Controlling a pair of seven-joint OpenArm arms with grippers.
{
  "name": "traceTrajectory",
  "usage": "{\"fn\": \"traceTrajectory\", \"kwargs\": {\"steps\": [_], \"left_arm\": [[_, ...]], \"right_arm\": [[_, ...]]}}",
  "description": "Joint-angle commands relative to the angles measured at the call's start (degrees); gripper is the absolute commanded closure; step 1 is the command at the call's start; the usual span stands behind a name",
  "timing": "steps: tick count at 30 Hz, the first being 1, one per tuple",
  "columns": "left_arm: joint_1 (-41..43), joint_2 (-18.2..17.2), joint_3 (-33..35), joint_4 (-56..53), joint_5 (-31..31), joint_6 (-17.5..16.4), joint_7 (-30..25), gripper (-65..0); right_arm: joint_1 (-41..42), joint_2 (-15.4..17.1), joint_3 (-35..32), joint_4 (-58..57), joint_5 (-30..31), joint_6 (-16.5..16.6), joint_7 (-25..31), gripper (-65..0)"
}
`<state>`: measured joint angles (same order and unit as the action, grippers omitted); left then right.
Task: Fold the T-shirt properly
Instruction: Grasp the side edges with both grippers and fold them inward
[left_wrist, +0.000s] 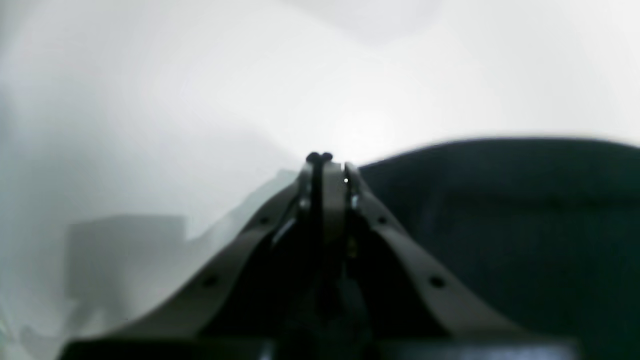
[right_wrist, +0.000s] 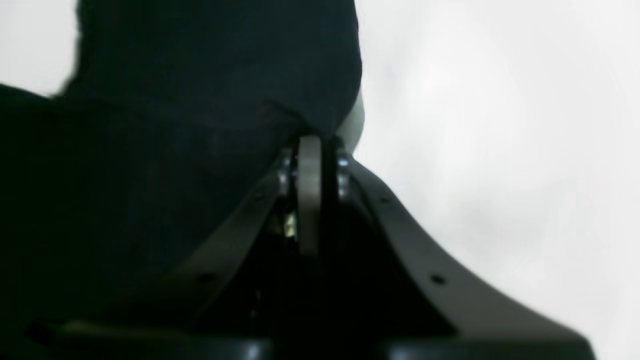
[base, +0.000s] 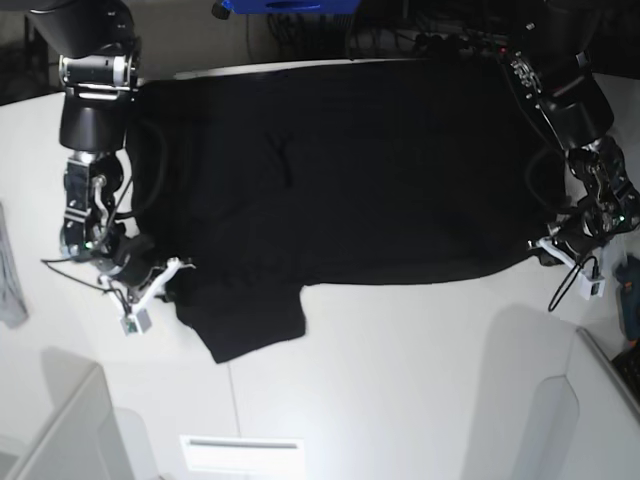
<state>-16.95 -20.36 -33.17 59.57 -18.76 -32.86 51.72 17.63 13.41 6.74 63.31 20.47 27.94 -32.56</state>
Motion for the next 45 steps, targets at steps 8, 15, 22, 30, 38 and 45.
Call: {"fn": "traceTrajectory", "kwargs": {"steps": [8,15,22,30,38,45], "left_arm": [[1.8,-2.3,-0.5,6.2,-2.8,0.0,0.4,0.0],[5.1,-2.2,-2.7,13.8,-3.8,0.0,4.2,0.0],[9.3,-2.5,-6.2,19.4,-10.1,0.0,5.5,0.0],[12.2,-2.5,-6.8,20.6,-10.6,0.0,5.5,0.0],[17.3,-2.1,-8.6,29.8,-10.7,0.0,5.6,0.0],[17.3,-1.3,-13.6,31.9,-10.6,-4.5,12.3,0.0]], "right_arm": [[0.3,0.8,0.1,2.4,0.8,0.2,1.0,0.0],[-1.7,0.9,1.5,2.5,0.8,0.2,1.2,0.0],[-3.5,0.6,5.7,5.8,0.8,0.3,0.9,0.0],[-6.9,0.6,5.8,12.4,0.8,0.3,-2.0,0.0],[-10.6,0.6,5.9,17.3,0.8,0.3,-2.3,0.0],[-13.5,0.5,5.9,20.1,0.8,0.3,-1.9,0.0]]}}
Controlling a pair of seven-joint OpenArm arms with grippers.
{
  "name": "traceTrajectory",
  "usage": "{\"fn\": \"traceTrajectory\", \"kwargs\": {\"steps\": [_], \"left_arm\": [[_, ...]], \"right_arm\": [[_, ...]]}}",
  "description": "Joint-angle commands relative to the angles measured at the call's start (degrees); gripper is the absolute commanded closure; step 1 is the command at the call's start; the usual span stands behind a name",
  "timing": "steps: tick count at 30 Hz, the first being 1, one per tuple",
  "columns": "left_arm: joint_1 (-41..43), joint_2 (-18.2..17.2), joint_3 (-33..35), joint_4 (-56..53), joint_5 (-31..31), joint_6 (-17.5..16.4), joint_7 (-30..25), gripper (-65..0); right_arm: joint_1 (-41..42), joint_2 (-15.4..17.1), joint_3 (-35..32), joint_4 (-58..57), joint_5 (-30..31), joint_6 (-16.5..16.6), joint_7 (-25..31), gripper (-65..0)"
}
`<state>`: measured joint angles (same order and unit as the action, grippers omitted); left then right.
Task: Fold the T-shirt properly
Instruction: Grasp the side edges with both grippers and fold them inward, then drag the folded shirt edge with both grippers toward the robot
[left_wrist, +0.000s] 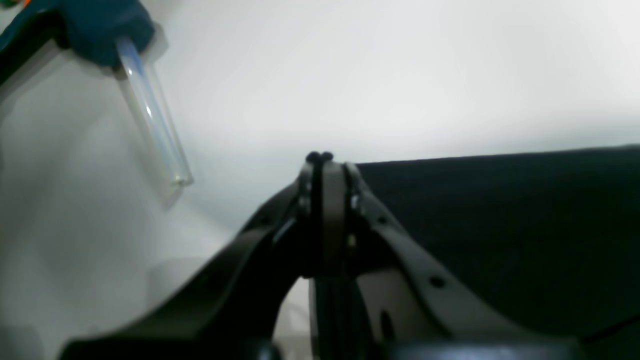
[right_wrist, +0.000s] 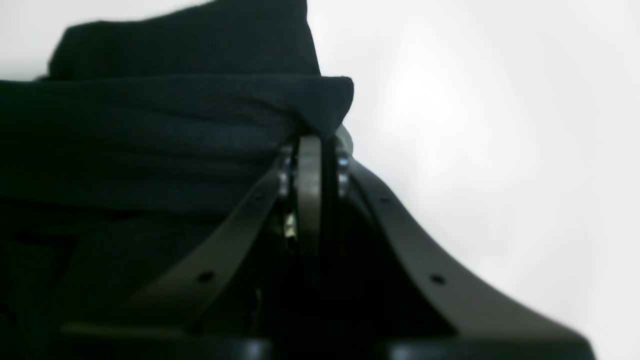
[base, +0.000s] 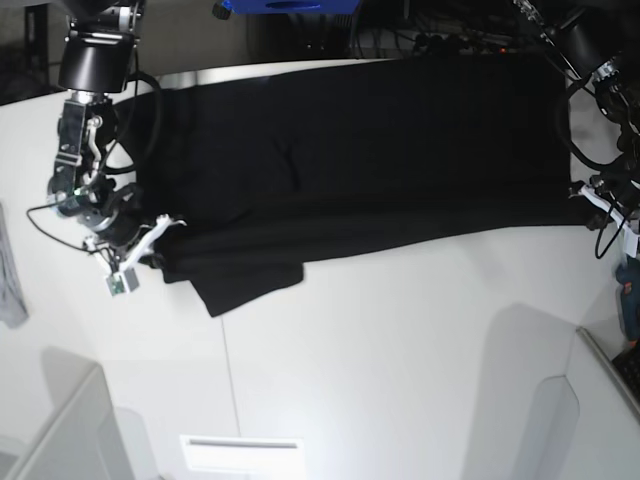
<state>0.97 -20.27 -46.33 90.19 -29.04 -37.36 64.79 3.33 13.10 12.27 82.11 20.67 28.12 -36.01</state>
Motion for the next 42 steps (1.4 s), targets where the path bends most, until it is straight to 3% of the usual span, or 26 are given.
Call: {"fn": "traceTrajectory", "kwargs": {"steps": [1,17,20,25,29,42], "left_arm": [[-0.4,-1.3,-1.2,1.8,-0.3,-0.6,0.0,0.0],[8.8,-0.1,-1.9,7.8,-0.4,-0.8,0.6,0.0],[10.2,-0.1,-2.1,7.8,-0.4,-0.8,0.6,0.0],[13.2,0.4,-1.9,11.3,-0.4,-0.8,0.6,0.0],[15.9,2.3,-2.1,14.8,-0.4,-0.8,0.6,0.0],[18.9,2.2,-2.2,15.7,-0.3,-0.8,0.6,0.0]], "right_arm": [[0.5,0.8,0.3,2.1,0.6,0.1,1.5,0.0],[-7.9,0.8,1.0,11.7,0.7,0.1,1.2,0.0],[-8.9,-1.1,4.3,12.4,0.7,0.2,1.0,0.0],[-8.9,-1.9,8.2,14.3,0.7,0.7,-5.0,0.0],[-11.0,-2.1,8.1,17.8,0.7,0.7,-6.7,0.0],[-17.3,-3.2,11.2,24.8,0.7,0.7,-12.6,0.0]]}}
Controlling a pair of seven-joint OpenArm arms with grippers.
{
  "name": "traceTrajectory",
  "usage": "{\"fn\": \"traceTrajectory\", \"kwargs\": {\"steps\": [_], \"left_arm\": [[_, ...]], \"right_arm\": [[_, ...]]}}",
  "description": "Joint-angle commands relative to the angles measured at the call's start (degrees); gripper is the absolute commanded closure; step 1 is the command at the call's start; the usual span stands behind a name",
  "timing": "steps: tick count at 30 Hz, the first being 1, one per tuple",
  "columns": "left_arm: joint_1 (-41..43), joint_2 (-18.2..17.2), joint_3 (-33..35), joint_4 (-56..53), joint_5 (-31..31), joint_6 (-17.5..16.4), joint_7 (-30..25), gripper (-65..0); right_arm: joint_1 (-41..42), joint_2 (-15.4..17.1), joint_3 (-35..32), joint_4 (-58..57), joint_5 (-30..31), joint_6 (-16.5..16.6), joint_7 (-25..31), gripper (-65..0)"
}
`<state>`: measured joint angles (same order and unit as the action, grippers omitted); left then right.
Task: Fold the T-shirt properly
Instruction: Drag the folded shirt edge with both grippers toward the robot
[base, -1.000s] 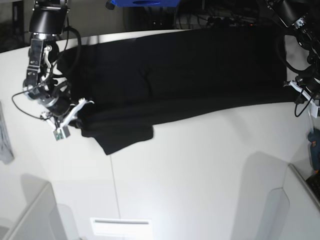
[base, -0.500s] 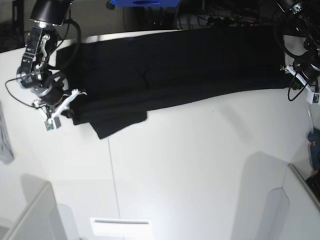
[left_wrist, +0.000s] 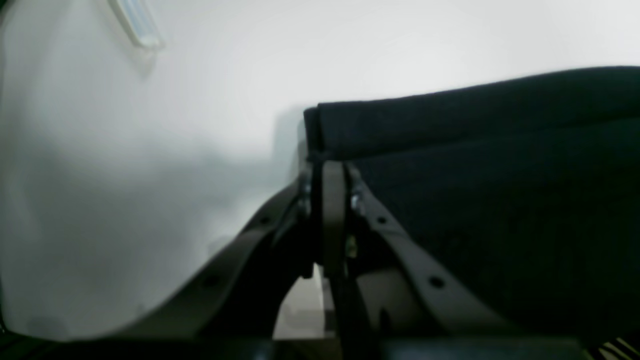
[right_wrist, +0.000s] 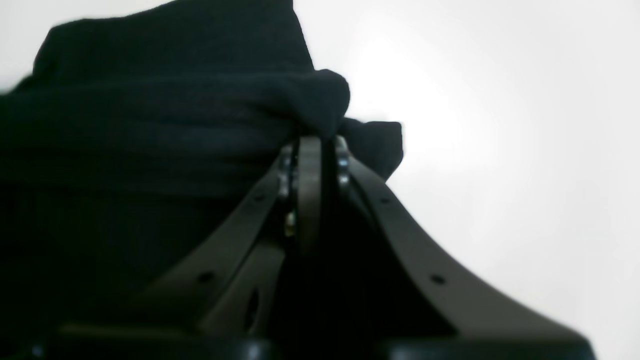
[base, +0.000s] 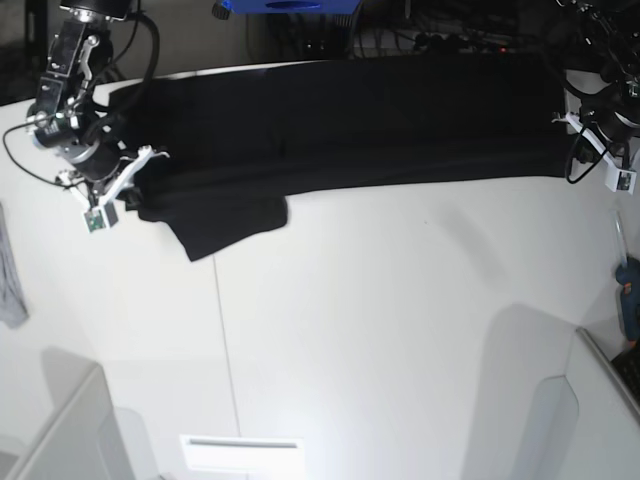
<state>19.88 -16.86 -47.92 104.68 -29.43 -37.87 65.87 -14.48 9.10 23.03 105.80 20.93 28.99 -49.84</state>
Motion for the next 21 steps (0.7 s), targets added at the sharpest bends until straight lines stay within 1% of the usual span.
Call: {"fn": "traceTrajectory", "kwargs": {"steps": [1,5,16,18,21], "left_arm": [[0.0,-1.2,-0.6,1.6,0.1,-0.3,-0.5,0.0],[1.3,-1.1,-0.6,1.9,0.2,-0.3,-0.5,0.0],[3.5,-1.2,-0.5,1.9,0.6,-0.3,-0.5,0.0],[3.5,-1.2,-0.5,1.9,0.6,-0.3,-0.5,0.0],[3.5,-1.2,-0.5,1.9,0.6,-0.3,-0.5,0.0]], "right_arm": [[0.0,0.8,0.4,1.7,0.4,-0.2,0.5,0.0],[-1.3,0.7,0.4,2.4,0.4,-0.2,-1.7,0.0],[-4.7,0.5,0.5,2.4,0.4,-0.2,-2.0,0.0],[-5.5,-0.5,0.5,2.5,0.4,-0.2,-1.9,0.0],[-6.6,-1.1,0.5,3.2,0.4,-0.2,-1.9,0.0]]}}
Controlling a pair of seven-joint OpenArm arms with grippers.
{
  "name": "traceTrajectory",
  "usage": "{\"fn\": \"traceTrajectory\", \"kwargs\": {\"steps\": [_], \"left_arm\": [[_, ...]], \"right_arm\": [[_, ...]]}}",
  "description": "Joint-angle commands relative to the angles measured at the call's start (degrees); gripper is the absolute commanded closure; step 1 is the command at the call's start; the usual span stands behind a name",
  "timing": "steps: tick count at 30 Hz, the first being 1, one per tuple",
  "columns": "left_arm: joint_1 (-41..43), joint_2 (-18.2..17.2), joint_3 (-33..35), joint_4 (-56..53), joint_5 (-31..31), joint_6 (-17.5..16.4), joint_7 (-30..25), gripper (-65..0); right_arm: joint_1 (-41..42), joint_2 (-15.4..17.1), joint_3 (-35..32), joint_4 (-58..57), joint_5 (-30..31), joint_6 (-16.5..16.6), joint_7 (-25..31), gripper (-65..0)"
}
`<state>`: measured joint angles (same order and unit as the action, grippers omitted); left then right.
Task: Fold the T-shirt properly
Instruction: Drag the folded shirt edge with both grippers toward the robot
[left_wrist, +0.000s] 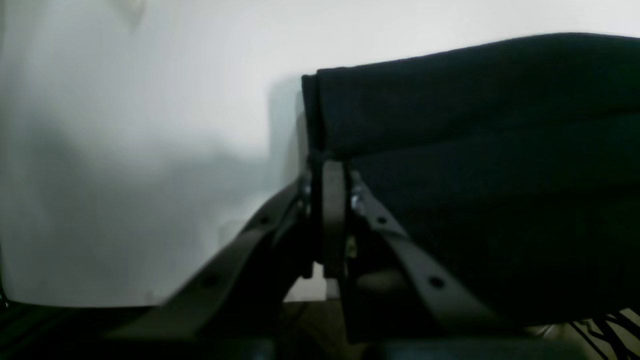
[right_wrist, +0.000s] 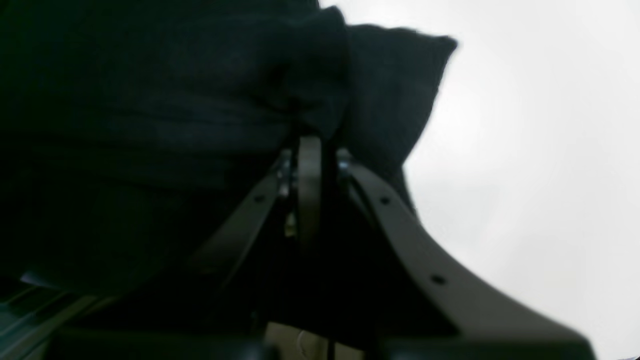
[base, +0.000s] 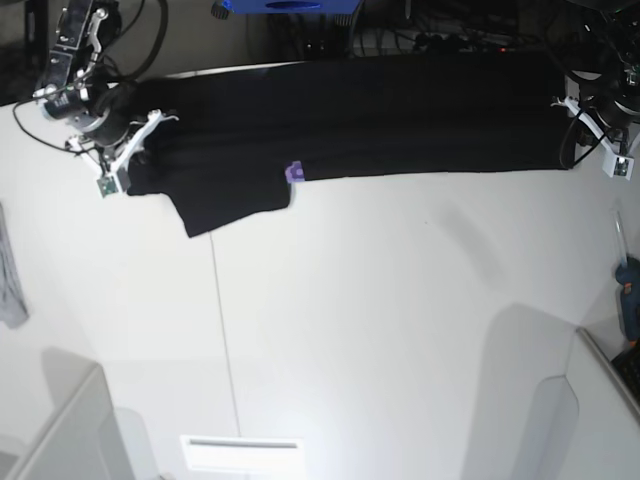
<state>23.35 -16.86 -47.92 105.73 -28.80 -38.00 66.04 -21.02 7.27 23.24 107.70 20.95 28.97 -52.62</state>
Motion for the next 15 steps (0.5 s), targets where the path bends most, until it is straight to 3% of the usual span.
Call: {"fn": "traceTrajectory", "kwargs": {"steps": [1,15], "left_arm": [[0.2,-1.2,-0.3,0.9,0.1,-0.1,-0.7,0.0],[2.6,-1.3,0.1,0.4,0.1,0.2,-0.9,0.0]], "right_arm": [[-0.4,0.4,0.3,1.3,0.4,-0.2,0.9,0.0],[-0.9,0.2,0.3,1.3,0.0,-0.4,1.0,0.0]]}}
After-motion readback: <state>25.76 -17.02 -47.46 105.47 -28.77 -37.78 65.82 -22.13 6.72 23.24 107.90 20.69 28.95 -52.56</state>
